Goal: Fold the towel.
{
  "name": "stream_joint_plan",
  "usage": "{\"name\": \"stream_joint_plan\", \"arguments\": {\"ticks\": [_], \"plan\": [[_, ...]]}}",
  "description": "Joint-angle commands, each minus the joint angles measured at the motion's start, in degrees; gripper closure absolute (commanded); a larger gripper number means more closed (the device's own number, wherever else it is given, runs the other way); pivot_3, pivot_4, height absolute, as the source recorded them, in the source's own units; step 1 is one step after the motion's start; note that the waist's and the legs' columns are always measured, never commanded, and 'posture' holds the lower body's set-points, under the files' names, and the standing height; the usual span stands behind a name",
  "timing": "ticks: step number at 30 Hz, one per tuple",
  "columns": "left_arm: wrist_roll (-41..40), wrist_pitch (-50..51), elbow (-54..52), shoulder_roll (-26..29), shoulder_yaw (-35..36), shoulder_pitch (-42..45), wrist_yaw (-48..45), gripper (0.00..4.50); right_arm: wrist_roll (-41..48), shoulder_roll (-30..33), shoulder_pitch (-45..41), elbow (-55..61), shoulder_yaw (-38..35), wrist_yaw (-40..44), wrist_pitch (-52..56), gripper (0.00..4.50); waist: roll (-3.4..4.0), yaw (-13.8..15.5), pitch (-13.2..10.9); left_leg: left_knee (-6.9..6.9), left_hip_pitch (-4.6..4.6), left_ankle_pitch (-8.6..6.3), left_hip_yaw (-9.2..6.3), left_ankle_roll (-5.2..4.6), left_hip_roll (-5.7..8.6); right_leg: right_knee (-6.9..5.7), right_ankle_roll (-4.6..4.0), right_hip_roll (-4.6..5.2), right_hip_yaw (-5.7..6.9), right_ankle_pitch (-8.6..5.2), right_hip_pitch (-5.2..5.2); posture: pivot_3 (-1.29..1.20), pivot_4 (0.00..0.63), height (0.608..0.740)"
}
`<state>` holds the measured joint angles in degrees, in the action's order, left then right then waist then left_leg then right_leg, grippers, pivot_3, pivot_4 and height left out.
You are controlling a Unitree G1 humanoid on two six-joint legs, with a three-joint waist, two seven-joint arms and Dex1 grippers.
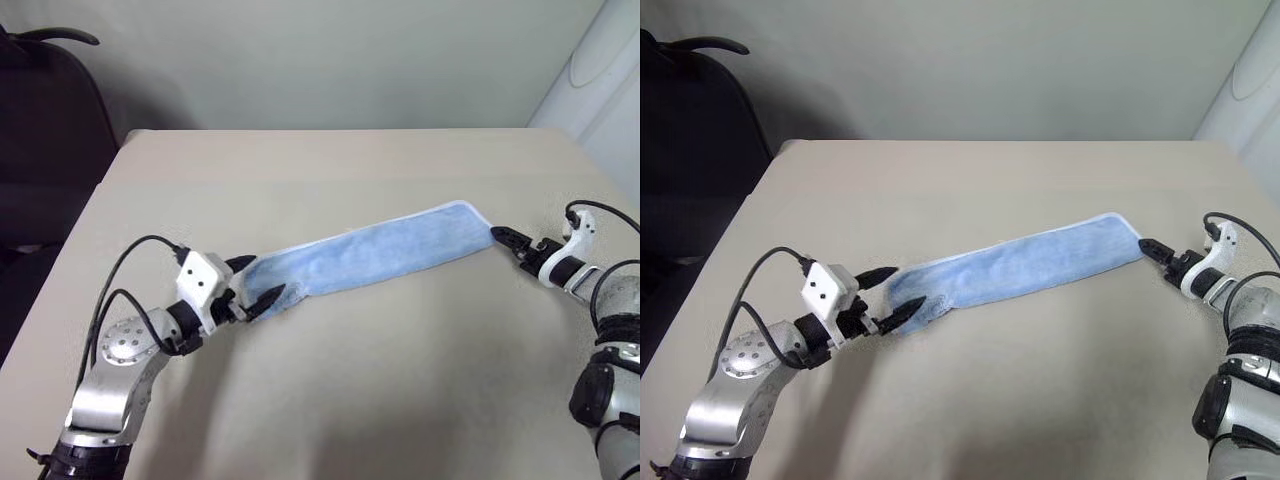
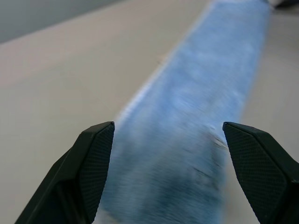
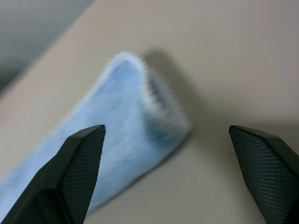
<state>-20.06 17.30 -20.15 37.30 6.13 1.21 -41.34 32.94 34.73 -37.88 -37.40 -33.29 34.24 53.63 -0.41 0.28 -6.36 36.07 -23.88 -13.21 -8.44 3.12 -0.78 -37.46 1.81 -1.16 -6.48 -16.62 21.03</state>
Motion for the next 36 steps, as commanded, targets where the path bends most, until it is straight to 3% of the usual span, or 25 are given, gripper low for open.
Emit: {"name": "stream_joint_plan", "arguments": {"ticks": [1, 6, 17, 24, 30, 36], "plan": [[3.6, -3.9, -0.1, 0.6, -2.5, 0.3, -1.3, 0.46, 5.5, -3.0, 2.0, 7.4, -4.0, -5.6, 7.3, 0.02, -0.01, -0.1, 0.0, 0.02, 0.00, -0.03, 0.00, -0.05, 0.00, -0.01, 0.01, 0.00, -0.02, 0.00, 0.01, 0.00, 0.150, 0.740], [4.5, -4.7, 1.2, -0.1, -4.3, 1.6, -2.1, 0.46, 6.3, -7.9, 1.0, 7.9, -4.7, -10.9, 6.9, 0.02, -0.05, -0.5, 0.0, 0.03, 0.10, -0.15, -0.08, -0.26, -0.04, -0.01, 0.01, -0.08, -0.01, 0.00, -0.07, 0.00, 0.150, 0.740], [8.4, -6.1, 3.5, 3.0, -5.0, -1.9, -4.4, 0.46, 0.7, -8.9, -12.0, -15.1, -1.9, -13.4, -10.0, 0.02, -0.26, -1.9, 0.2, -0.03, 0.60, -0.38, -0.12, -0.61, -0.07, -0.09, 0.01, -0.16, -0.12, 0.00, -0.38, 0.00, 0.150, 0.740], [11.4, -9.1, 5.7, 3.8, -4.7, -5.1, -3.7, 0.46, 0.1, -7.2, -14.4, -20.8, -1.1, -12.3, -14.0, 2.32, -0.27, -1.9, 0.2, -0.04, 0.63, -0.41, -0.15, -0.60, -0.07, -0.11, -0.02, -0.15, -0.11, -0.02, -0.43, 0.00, 0.150, 0.740], [5.0, -6.1, 0.9, 1.8, -2.2, -7.1, -3.9, 0.46, 1.3, -4.0, -13.3, -21.9, -3.8, -13.4, -17.7, 4.40, -0.31, -1.6, 0.2, -0.01, 0.64, -0.44, -0.19, -0.58, -0.06, -0.13, -0.07, -0.15, -0.06, -0.05, -0.50, 0.00, 0.150, 0.740], [-9.2, 3.0, -7.3, 0.0, 2.6, -7.3, -4.4, 0.46, 1.3, -0.5, -13.4, -22.7, -4.4, -11.8, -21.0, 4.45, -0.25, 0.4, 0.2, 0.03, 0.46, -0.46, -0.24, -0.60, 0.07, -0.15, -0.07, 0.01, 0.04, -0.05, -0.42, 0.00, 0.150, 0.740]]}}
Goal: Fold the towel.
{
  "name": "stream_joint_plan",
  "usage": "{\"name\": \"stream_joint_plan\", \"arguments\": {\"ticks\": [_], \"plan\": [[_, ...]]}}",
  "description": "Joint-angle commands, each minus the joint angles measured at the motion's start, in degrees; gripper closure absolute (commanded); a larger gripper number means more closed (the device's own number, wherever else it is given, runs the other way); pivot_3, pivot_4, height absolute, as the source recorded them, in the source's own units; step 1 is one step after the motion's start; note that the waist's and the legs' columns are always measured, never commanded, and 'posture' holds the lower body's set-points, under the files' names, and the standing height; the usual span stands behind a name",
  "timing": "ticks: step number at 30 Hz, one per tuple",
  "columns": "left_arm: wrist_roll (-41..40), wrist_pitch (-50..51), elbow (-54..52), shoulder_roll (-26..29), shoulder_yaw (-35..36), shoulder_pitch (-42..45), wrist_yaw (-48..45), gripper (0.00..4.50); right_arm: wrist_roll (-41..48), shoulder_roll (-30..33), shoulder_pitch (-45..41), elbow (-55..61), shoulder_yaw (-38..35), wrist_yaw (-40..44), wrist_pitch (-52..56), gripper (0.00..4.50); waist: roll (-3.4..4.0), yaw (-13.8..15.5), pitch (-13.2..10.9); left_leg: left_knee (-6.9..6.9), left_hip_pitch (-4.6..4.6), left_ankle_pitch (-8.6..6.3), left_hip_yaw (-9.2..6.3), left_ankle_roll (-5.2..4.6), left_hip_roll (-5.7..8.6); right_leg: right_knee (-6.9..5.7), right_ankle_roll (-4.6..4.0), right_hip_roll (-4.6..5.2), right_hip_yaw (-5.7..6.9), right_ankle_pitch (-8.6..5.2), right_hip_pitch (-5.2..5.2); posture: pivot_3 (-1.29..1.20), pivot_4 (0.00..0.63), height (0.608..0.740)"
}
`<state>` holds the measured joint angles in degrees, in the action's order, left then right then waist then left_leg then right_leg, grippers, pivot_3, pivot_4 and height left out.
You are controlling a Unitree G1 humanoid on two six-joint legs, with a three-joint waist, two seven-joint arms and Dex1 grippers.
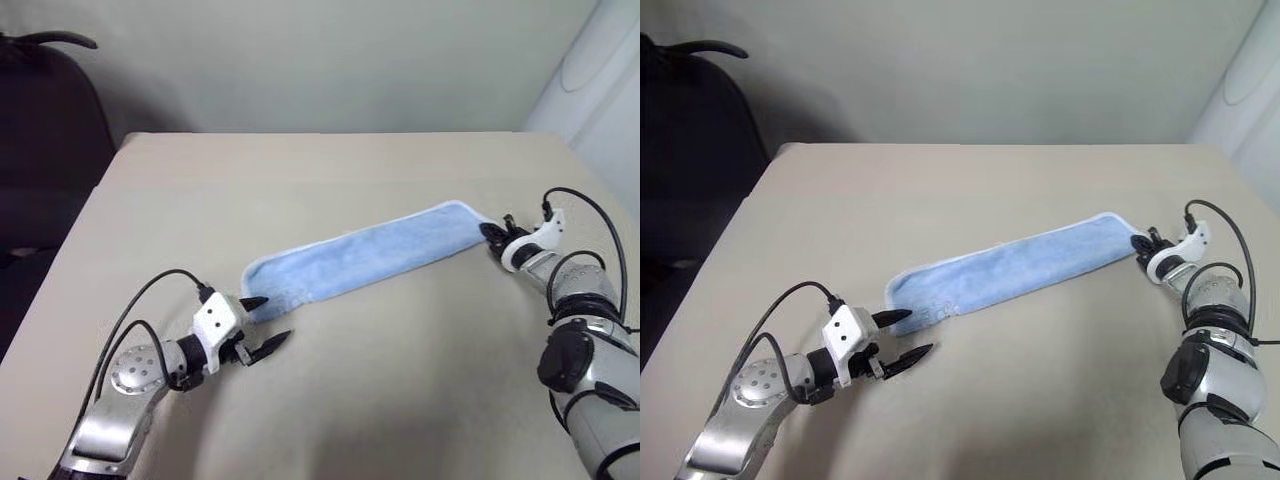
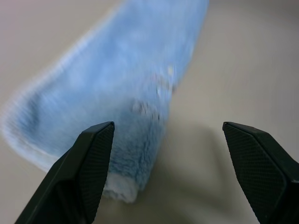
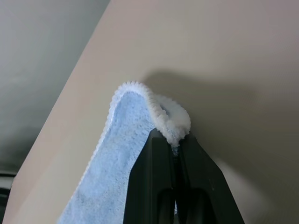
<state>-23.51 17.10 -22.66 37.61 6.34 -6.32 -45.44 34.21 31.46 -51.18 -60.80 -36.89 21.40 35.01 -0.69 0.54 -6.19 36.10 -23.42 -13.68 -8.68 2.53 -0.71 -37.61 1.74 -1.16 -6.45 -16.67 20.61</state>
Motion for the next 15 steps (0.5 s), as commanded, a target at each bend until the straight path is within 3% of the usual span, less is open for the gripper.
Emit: {"name": "stream_joint_plan", "arguments": {"ticks": [1, 9, 15], "plan": [[-7.0, 4.2, -5.4, -0.3, 2.8, 0.3, -0.2, 0.46, -0.1, 3.0, -0.2, 0.8, -0.4, 1.7, -2.7, 4.45, 0.07, 0.2, 0.0, 0.00, -0.01, 0.00, 0.01, 0.01, 0.00, -0.01, 0.00, 0.00, 0.00, 0.00, 0.01, 0.00, 0.150, 0.740], [-14.1, 9.3, -6.8, -1.2, 5.4, 3.9, 2.4, 0.46, -9.2, 3.3, 2.7, 19.8, 16.8, 18.8, -11.5, 4.45, 0.19, -0.4, -0.1, -0.07, -0.03, 0.09, 0.08, 0.16, -0.06, -0.23, -0.11, -0.10, -0.01, -0.06, 0.23, 0.00, 0.150, 0.740], [-13.7, 9.5, -6.6, -1.7, 4.3, 4.8, 3.3, 0.46, -22.1, 5.6, 10.9, 40.6, 36.1, 32.0, -26.5, 4.45, 0.20, -0.6, -0.1, -0.03, -0.05, 0.16, 0.01, 0.28, -0.12, -0.15, -0.10, -0.15, 0.03, -0.06, 0.17, 0.00, 0.150, 0.740]]}}
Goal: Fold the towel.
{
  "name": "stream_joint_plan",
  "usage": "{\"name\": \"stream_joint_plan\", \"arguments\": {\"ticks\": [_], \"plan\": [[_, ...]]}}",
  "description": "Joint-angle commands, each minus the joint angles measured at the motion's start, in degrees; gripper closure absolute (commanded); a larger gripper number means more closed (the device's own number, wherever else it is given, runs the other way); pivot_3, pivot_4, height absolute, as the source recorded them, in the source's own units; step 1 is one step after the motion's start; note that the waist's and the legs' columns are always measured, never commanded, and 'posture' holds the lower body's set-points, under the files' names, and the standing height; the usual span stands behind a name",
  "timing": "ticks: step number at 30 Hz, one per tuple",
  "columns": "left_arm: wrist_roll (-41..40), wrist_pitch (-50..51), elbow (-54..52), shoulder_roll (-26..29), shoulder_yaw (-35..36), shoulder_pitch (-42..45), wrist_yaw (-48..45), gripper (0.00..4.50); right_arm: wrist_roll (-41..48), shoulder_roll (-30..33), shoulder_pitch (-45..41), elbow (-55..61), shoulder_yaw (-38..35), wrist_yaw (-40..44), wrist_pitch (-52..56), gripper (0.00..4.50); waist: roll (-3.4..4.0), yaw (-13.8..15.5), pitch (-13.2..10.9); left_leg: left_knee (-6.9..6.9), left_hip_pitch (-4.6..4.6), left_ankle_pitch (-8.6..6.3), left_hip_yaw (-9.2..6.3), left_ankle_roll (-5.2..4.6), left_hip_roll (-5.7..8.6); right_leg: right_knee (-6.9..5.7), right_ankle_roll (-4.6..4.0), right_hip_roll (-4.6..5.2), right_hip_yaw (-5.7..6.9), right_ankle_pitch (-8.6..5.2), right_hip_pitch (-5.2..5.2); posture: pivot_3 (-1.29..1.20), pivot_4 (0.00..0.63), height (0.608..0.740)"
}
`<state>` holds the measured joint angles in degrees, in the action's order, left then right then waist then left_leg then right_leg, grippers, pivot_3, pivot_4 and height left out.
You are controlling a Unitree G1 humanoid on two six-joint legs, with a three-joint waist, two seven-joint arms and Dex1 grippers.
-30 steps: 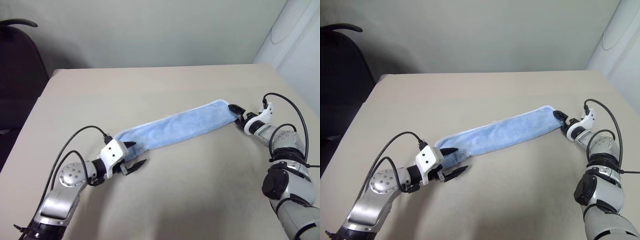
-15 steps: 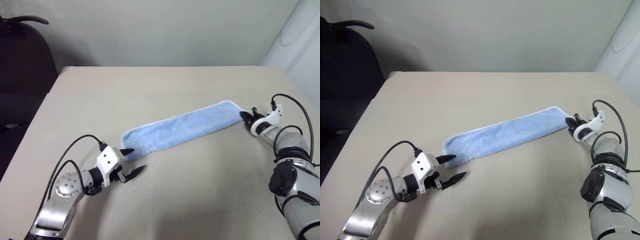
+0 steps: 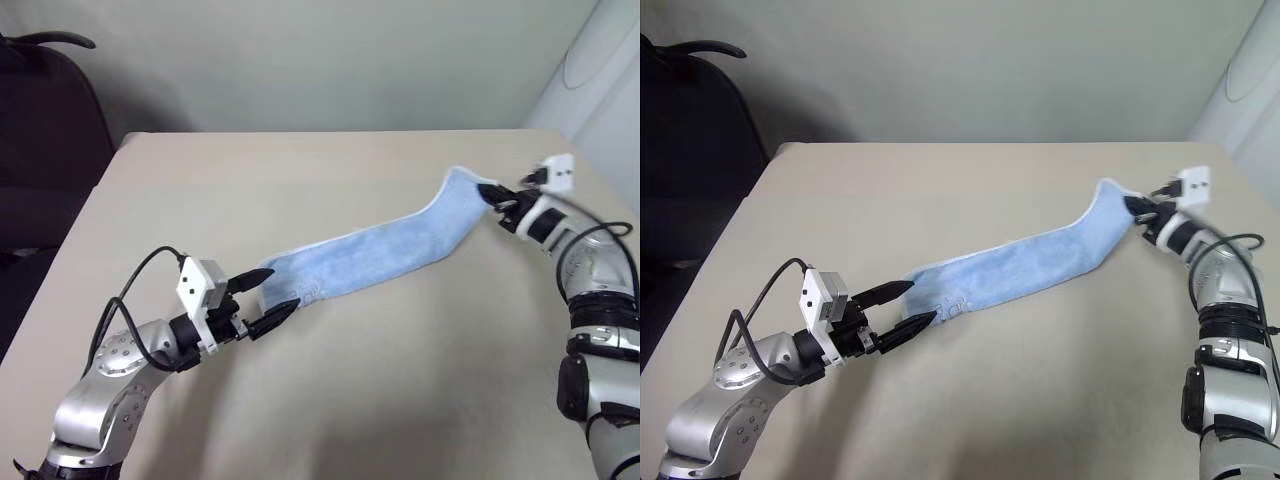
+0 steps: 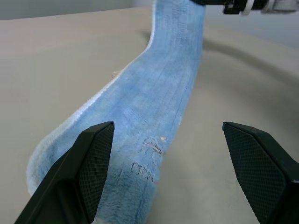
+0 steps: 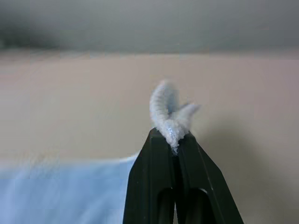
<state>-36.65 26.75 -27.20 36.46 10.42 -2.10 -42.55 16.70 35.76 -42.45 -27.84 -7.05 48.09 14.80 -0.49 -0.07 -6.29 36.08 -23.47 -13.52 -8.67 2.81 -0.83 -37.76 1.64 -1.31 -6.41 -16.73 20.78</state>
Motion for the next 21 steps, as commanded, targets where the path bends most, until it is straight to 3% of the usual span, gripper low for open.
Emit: {"name": "stream_joint_plan", "arguments": {"ticks": [1, 5, 10, 15, 20, 21], "plan": [[-0.5, -0.1, -2.0, -0.7, -0.1, 0.8, 0.6, 0.46, -7.0, 1.8, 3.5, 9.6, 9.3, 6.9, -9.1, 4.45, -0.01, 0.0, 0.0, 0.01, 0.01, 0.00, 0.00, 0.00, 0.00, 0.00, 0.00, 0.00, 0.01, 0.00, -0.02, 0.00, 0.150, 0.740], [-0.1, -0.2, -2.3, -1.7, -0.8, 1.0, 1.3, 0.46, -18.0, 2.3, 6.8, 9.9, 19.5, 7.8, -21.3, 4.45, -0.04, 0.1, 0.0, 0.05, 0.01, -0.03, -0.09, -0.05, 0.00, 0.04, 0.02, 0.01, 0.03, 0.00, -0.08, 0.00, 0.150, 0.740], [0.4, -0.6, -2.7, -2.3, -1.4, 0.5, 2.0, 0.46, -17.7, -0.1, 8.5, 9.6, 21.4, 9.4, -22.9, 4.45, -0.04, 0.1, 0.0, 0.03, -0.01, -0.02, -0.05, -0.03, 0.00, 0.05, 0.04, 0.03, 0.02, -0.01, -0.05, 0.00, 0.150, 0.740], [0.5, -0.4, -3.2, -3.2, -1.9, -0.1, 3.1, 0.46, -12.4, -0.7, 9.0, 11.2, 18.4, 12.2, -17.5, 3.30, -0.04, 0.3, 0.0, 0.03, -0.01, 0.09, -0.05, 0.16, 0.01, 0.07, 0.04, 0.03, 0.02, -0.01, -0.07, 0.00, 0.150, 0.740], [-0.2, 0.3, -3.9, -4.2, -1.4, -2.2, 4.6, 0.46, -1.0, 0.5, 12.5, 19.8, 11.9, 15.6, -7.0, 1.62, -0.04, 0.4, 0.0, 0.02, -0.04, 0.18, -0.02, 0.33, 0.01, 0.15, 0.03, 0.02, 0.02, -0.01, -0.08, 0.00, 0.150, 0.740], [-0.8, 0.6, -4.0, -4.7, -0.6, -2.9, 5.3, 0.46, 1.9, 1.2, 13.7, 21.9, 10.2, 16.8, -4.4, 1.62, -0.05, 0.5, 0.0, 0.01, -0.04, 0.19, 0.00, 0.36, 0.01, 0.17, 0.04, 0.02, 0.02, -0.01, -0.09, 0.00, 0.150, 0.740]]}}
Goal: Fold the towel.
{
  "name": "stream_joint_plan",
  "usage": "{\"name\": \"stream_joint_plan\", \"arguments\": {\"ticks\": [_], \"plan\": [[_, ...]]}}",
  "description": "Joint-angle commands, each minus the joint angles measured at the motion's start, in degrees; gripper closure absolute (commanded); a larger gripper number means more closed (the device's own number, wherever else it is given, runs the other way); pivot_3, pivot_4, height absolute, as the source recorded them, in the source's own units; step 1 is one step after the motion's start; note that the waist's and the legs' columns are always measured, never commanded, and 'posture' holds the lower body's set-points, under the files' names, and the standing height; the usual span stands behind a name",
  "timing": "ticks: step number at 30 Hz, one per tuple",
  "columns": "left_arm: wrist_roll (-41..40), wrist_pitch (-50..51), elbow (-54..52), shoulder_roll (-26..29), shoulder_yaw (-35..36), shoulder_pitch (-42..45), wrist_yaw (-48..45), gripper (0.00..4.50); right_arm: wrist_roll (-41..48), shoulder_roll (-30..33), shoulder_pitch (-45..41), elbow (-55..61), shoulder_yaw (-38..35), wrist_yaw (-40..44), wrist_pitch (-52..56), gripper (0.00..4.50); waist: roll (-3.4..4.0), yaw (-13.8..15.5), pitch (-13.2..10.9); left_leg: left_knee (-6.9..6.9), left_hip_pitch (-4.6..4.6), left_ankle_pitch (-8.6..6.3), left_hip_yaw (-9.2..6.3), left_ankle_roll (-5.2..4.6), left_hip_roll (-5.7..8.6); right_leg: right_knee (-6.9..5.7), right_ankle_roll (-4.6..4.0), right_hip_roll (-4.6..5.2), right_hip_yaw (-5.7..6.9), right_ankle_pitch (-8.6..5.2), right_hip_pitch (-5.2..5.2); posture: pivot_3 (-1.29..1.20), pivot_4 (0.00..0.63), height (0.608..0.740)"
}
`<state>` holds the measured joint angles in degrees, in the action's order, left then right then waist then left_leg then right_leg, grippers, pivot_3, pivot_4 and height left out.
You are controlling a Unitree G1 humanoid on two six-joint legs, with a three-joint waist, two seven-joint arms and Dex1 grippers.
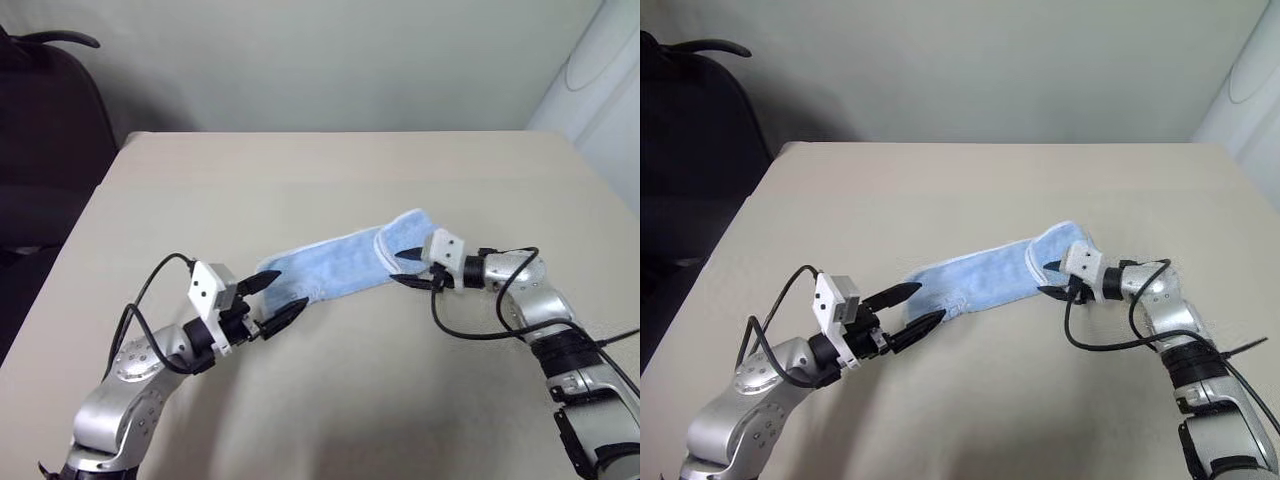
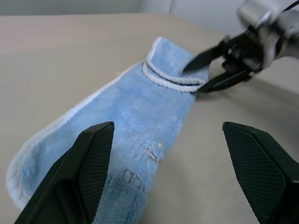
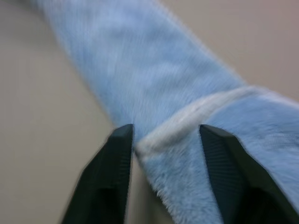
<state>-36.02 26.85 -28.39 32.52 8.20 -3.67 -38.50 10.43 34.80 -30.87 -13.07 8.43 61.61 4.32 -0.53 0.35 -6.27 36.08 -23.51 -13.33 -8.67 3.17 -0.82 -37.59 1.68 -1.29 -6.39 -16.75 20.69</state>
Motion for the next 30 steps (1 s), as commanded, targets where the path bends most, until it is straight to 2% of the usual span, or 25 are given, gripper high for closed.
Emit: {"name": "stream_joint_plan", "arguments": {"ticks": [1, 3, 6, 12, 13, 18, 20, 24, 30], "plan": [[-2.4, 0.9, -2.8, -1.1, 2.5, -1.9, 1.8, 0.46, 10.9, 2.6, 3.1, 8.9, -7.0, 3.8, 8.7, 1.62, -0.01, 0.1, 0.0, 0.00, 0.00, 0.01, 0.00, 0.02, 0.00, 0.02, 0.00, -0.02, 0.01, 0.00, -0.02, 0.00, 0.150, 0.740], [-5.5, 2.6, -2.8, -2.3, 4.7, -2.5, 3.8, 0.46, 16.4, 2.5, 3.4, 10.8, -10.6, 3.1, 14.4, 1.62, -0.02, 0.1, 0.0, 0.01, 0.02, 0.02, 0.01, 0.07, 0.01, 0.08, 0.01, -0.05, 0.01, -0.01, -0.10, 0.00, 0.150, 0.740], [-10.5, 6.1, -2.5, -4.6, 7.5, -2.5, 8.6, 0.46, 16.6, 0.9, 1.1, 7.7, -12.1, -1.3, 18.2, 2.27, -0.03, 0.1, 0.0, 0.02, 0.07, 0.08, 0.06, 0.18, 0.00, 0.09, 0.03, -0.17, -0.03, -0.02, -0.14, 0.00, 0.150, 0.740], [-24.1, 11.9, -4.4, -10.4, 10.5, -3.4, 18.3, 0.46, 5.4, -4.1, -3.0, -9.5, -6.2, -6.6, 9.6, 4.35, -0.06, 0.0, 0.0, -0.03, 0.43, -0.01, 0.07, 0.11, -0.05, 0.00, 0.03, -0.21, -0.08, -0.02, -0.35, 0.00, 0.150, 0.740], [-26.0, 12.8, -5.0, -11.0, 10.5, -4.2, 20.0, 0.46, 3.8, -5.1, -3.5, -12.8, -5.4, -6.9, 7.3, 4.47, -0.06, 0.0, 0.0, -0.03, 0.44, -0.04, 0.07, 0.07, -0.05, -0.02, 0.03, -0.21, -0.09, -0.02, -0.34, 0.00, 0.150, 0.740], [-31.4, 15.8, -6.5, -12.2, 10.0, -8.6, 28.2, 0.46, 1.6, -8.1, -5.5, -21.4, -5.6, -6.9, 0.8, 4.47, 0.05, 0.1, 0.0, -0.03, 0.43, -0.06, 0.13, 0.08, -0.05, -0.04, 0.03, -0.21, -0.11, -0.02, -0.29, 0.00, 0.150, 0.740], [-34.3, 16.5, -7.8, -12.6, 9.7, -11.6, 30.8, 0.10, 2.1, -8.9, -6.1, -22.6, -6.3, -6.7, -0.5, 4.50, -0.01, 0.1, 0.0, -0.02, 0.48, -0.07, 0.11, 0.05, -0.06, -0.03, 0.03, -0.22, -0.08, -0.02, -0.39, 0.00, 0.150, 0.740], [-41.7, 17.2, -8.8, -13.2, 9.6, -15.3, 37.6, 0.03, 2.6, -10.2, -6.9, -23.5, -7.2, -6.7, -1.6, 4.50, 0.01, 0.1, 0.0, -0.02, 0.53, -0.12, 0.13, 0.03, -0.07, -0.04, -0.02, -0.24, -0.08, -0.04, -0.40, 0.00, 0.150, 0.740], [-52.7, 16.9, -5.9, -13.7, 6.2, -13.4, 51.1, 0.03, 2.4, -12.0, -7.5, -24.4, -7.6, -7.2, -2.8, 4.50, 0.01, 0.1, 0.0, -0.02, 0.58, -0.12, 0.17, 0.14, -0.09, -0.11, -0.07, -0.28, -0.09, -0.07, -0.41, 0.00, 0.150, 0.740]]}}
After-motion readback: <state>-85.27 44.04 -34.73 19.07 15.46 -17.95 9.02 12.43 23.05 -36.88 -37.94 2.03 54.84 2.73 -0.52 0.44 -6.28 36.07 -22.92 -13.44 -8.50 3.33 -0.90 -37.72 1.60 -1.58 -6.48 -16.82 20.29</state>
